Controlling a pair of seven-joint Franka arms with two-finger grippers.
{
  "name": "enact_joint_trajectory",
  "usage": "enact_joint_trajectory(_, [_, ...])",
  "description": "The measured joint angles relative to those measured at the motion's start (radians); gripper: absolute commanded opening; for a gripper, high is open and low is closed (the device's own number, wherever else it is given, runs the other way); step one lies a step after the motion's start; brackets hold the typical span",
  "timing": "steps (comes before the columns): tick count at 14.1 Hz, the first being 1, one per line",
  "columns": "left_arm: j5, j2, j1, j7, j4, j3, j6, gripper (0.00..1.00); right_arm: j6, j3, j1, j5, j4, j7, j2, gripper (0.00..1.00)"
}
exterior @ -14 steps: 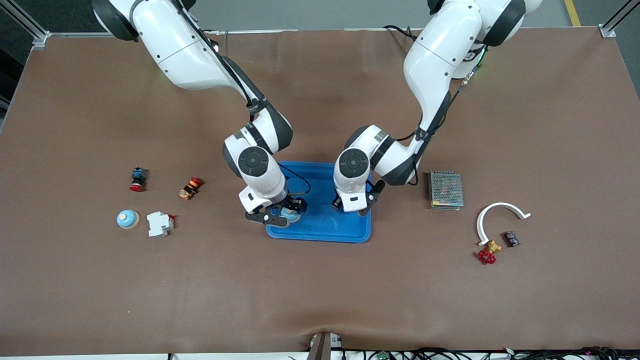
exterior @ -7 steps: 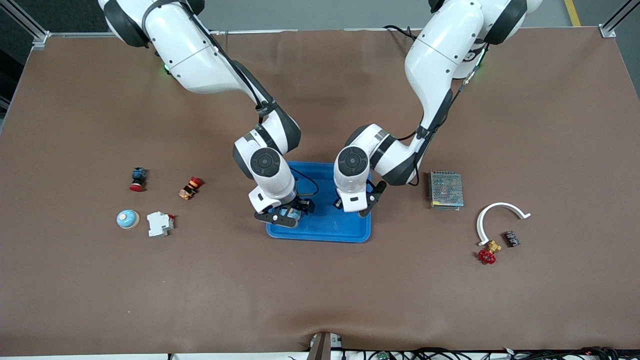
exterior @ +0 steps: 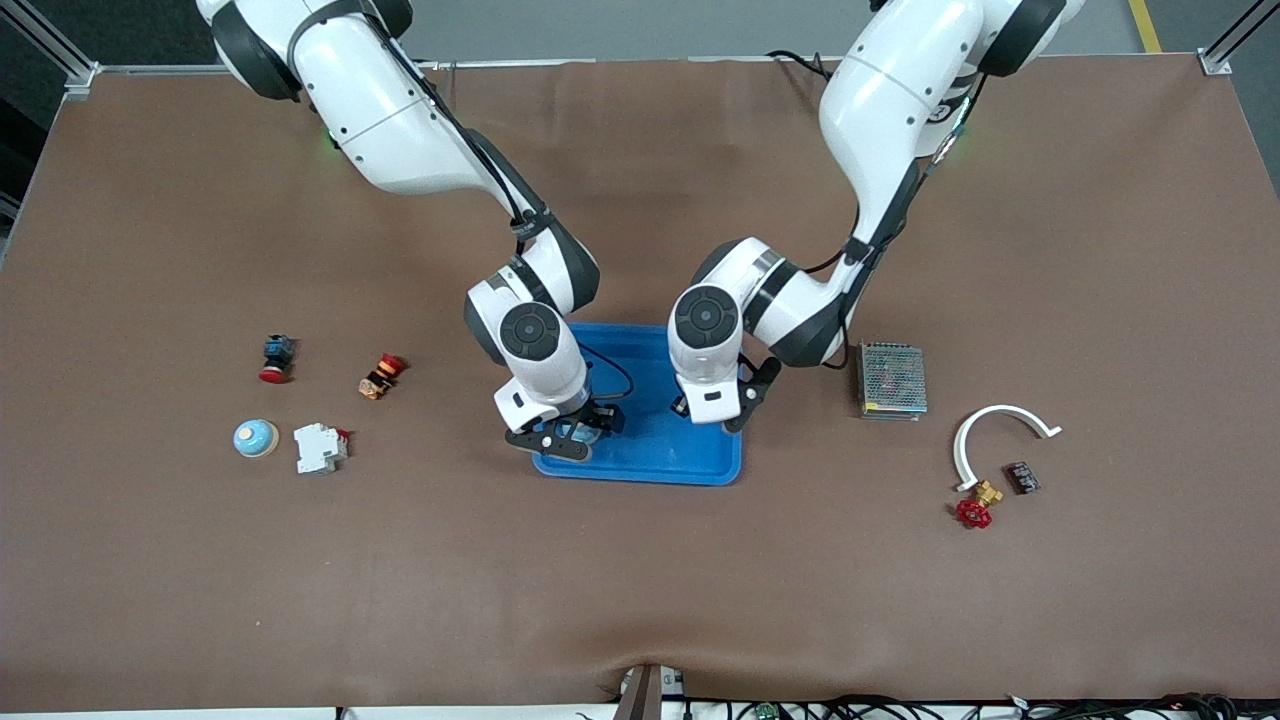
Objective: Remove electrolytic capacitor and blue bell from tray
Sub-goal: 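Grasp the second bell with the right gripper while the left gripper grasps the capacitor, then carry the capacitor toward the power supply while the right gripper carries the bell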
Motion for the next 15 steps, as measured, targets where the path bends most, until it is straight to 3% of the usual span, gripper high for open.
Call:
enact_joint_trajectory(2, [0.0,-0.06,0.019,0.039,0.016,0.002,-0.074,0.0,0.0,0.0,0.0,0.0,0.007,0.0,0.006,1.0])
enact_joint_trajectory(5, [0.0,-0.167,0.068,0.133,0.021,0.002,-0.186,0.0,0.0,0.0,0.0,-0.002,0.011,0.0,0.01,0.55])
enact_joint_trajectory(7, [-0.003,-0.238,0.123,0.245,0.021,0.002,-0.286,0.0,0.0,-0.001,0.0,-0.003,0.012,0.0,0.01,0.08])
enact_joint_trajectory(8, [-0.005,-0.27,0.159,0.32,0.021,0.002,-0.343,0.0,0.0,-0.001,0.0,-0.003,0.014,0.0,0.01,0.0])
enact_joint_trajectory(12, [-0.008,-0.354,0.334,0.662,0.012,0.003,-0.518,0.0,-0.001,-0.001,0.001,-0.003,0.015,0.001,0.01,0.0])
enact_joint_trajectory(15, [-0.007,-0.409,0.469,0.913,-0.025,0.005,-0.543,0.0,-0.014,-0.004,-0.001,0.001,0.028,0.006,0.01,0.0])
